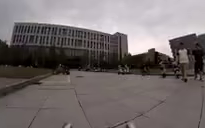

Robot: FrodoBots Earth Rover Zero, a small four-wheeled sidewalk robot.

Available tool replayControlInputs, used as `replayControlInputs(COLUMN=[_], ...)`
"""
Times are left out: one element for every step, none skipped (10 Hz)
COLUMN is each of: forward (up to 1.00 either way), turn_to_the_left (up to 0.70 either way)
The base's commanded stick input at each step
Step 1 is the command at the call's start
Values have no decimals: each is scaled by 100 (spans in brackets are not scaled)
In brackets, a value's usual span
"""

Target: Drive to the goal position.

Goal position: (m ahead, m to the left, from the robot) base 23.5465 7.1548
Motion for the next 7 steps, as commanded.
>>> replayControlInputs(forward=[70, 70, 70, 70, 70, 70, 70], turn_to_the_left=[0, 0, 0, 0, 0, 0, 0])
